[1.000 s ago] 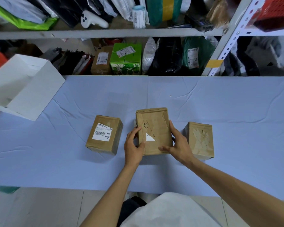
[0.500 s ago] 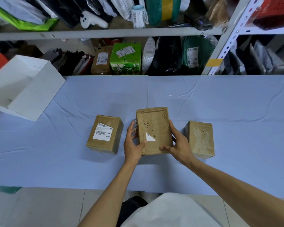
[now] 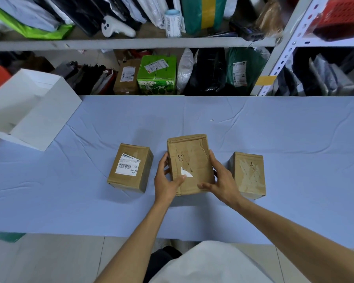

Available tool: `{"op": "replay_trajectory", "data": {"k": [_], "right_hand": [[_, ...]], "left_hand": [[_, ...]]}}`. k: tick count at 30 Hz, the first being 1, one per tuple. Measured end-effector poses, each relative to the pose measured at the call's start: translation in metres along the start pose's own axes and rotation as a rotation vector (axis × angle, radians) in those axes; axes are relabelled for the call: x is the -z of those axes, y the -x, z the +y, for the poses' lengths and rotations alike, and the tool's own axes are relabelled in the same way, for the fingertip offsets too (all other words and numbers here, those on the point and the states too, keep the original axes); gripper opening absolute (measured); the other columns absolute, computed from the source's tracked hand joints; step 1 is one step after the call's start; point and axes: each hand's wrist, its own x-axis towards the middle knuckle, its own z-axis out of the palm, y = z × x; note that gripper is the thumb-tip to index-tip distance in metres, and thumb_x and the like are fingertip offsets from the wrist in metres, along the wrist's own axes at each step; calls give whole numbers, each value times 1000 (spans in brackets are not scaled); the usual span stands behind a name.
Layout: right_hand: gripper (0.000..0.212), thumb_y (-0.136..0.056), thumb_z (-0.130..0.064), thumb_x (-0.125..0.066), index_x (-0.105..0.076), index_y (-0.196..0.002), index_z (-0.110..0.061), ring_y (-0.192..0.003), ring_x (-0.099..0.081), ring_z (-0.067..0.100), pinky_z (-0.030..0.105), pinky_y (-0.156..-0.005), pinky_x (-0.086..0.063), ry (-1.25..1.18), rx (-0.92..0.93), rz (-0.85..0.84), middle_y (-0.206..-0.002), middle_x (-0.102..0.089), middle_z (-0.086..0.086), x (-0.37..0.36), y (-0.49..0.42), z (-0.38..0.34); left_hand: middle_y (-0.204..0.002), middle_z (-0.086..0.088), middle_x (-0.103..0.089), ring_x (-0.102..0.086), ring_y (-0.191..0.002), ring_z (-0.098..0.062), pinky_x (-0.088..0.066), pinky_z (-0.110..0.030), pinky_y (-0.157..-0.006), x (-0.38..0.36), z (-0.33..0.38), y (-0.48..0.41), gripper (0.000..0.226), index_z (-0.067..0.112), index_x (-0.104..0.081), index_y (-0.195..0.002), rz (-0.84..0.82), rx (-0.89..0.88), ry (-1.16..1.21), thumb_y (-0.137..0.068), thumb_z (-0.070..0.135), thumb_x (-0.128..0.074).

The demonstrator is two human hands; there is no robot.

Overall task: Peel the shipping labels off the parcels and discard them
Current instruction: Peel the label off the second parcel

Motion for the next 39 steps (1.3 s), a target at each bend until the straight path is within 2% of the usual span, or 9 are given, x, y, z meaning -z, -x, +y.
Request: {"op": "replay_trajectory", "data": {"k": [4,8,11,15,23,27,30,34,39], "right_hand": [[112,-70,-12,-82,-9,-153,-30,-130,-35,3,24,-107,-34,-4,-28,-6,-142,-33,-21,0,-3,-3],[112,-69,-10,-82,-11,-153,-27,-131,-40,9,32,-110,-38,-34,-66,-16,-143,-38,-17,2,-6,-3],[112,-68,-12,-82,-11,-154,-26,-134,-39,10,36,-112,-37,-30,-58,-25,-148,-37,-14,2,-6,-2],[112,-69,-13,-83,-11,-153,-28,-133,-39,9,35,-111,-38,-37,-62,-23,-149,-36,-14,2,-5,-1],[111,-70,-17,-82,-10,-153,-28,-133,-39,10,38,-111,-38,-23,-43,-24,-149,-37,-13,1,-6,-1],[110,-70,-17,-83,-11,-153,-28,-133,-39,9,33,-110,-38,-19,-29,-19,-148,-37,-14,2,-6,-1],[111,-70,-18,-83,-10,-153,-28,-131,-39,7,29,-109,-37,-10,-22,-19,-145,-37,-18,2,-6,-1],[112,-70,-21,-84,-9,-154,-28,-135,-38,9,32,-111,-36,-1,-22,-22,-150,-36,-13,2,-7,1],[113,-69,-22,-83,-9,-153,-29,-134,-39,9,34,-111,-37,1,-25,-22,-150,-37,-12,2,-9,3]], "left_hand": [[-133,12,-49,-51,-119,-5,-51,-16,-86,10,-3,4,79,35,-41,-134,-57,-39,10,-73,0,-77],[-124,3,-53,-55,-118,-14,-55,-27,-91,10,-5,1,41,27,-57,-103,-57,-102,-83,-77,1,-74],[-127,3,-48,-56,-112,-4,-51,-12,-86,7,-4,0,19,17,-64,-89,-42,-138,-197,-78,6,-75],[-133,4,-43,-53,-110,-2,-49,-6,-80,6,-4,-1,18,21,-66,-90,-58,-128,-215,-79,11,-76],[-136,0,-41,-44,-120,-5,-52,-28,-94,6,1,-3,13,20,-69,-86,-43,-131,-295,-78,15,-78],[-132,3,-42,-43,-117,0,-33,4,-84,2,2,-4,10,23,-69,-82,-8,-129,-352,-78,18,-78],[-131,4,-42,-41,-115,3,-27,10,-79,1,1,-5,8,20,-71,-82,-6,-119,-376,-78,19,-77],[-130,8,-39,-43,-106,13,-36,-2,-83,2,1,-4,7,21,-69,-81,-36,-132,-389,-80,21,-76],[-135,2,-38,-49,-115,-6,-41,-20,-92,0,7,-5,6,17,-68,-82,-56,-121,-449,-82,20,-73]]}}
